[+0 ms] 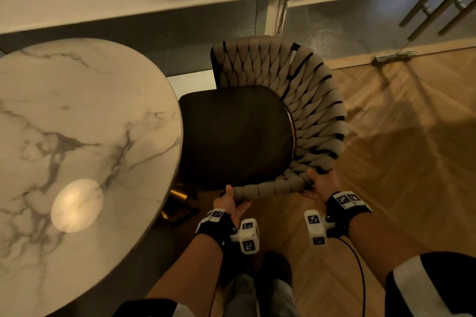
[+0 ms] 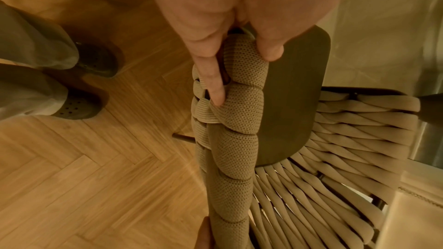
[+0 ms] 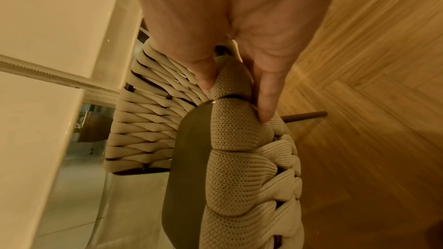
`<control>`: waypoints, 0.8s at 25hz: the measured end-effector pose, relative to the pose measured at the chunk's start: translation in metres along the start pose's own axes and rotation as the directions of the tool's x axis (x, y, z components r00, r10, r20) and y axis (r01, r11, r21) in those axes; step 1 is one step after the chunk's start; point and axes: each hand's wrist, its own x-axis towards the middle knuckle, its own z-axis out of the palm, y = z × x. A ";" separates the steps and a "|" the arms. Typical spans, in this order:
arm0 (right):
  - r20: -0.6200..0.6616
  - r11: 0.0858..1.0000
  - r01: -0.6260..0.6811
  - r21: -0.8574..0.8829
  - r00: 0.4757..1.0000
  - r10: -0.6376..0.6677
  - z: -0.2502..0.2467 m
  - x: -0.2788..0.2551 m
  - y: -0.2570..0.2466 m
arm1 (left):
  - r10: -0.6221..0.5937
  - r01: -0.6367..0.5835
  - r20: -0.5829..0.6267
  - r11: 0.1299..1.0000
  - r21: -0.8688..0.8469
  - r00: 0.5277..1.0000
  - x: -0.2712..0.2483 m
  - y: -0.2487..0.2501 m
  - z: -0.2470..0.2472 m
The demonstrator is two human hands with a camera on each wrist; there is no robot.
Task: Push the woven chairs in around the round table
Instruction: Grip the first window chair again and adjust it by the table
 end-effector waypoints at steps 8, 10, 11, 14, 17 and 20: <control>-0.020 1.000 0.003 -0.026 1.000 -0.004 0.018 -0.014 -0.021 | 0.014 -0.013 -0.012 1.000 0.013 1.000 0.008 0.011 0.004; -0.012 1.000 0.005 -0.024 1.000 -0.005 0.016 -0.018 -0.024 | 0.043 -0.043 0.002 0.999 0.031 0.999 0.007 0.008 0.005; -0.004 1.000 0.003 -0.017 1.000 -0.003 0.015 -0.020 -0.024 | 0.057 -0.057 0.001 0.998 0.037 0.998 0.006 0.006 0.005; -0.001 1.000 0.001 -0.015 1.000 -0.001 0.014 -0.025 -0.023 | 0.070 -0.070 -0.003 0.995 0.074 0.998 0.004 0.004 0.001; -0.009 1.000 -0.014 -0.006 1.000 0.014 0.015 -0.027 -0.012 | 0.061 -0.058 -0.021 0.994 0.096 0.998 0.001 0.003 -0.009; -0.017 1.000 -0.024 -0.005 1.000 0.024 0.014 -0.029 -0.002 | 0.058 -0.056 -0.021 0.995 0.087 0.998 -0.002 0.001 -0.019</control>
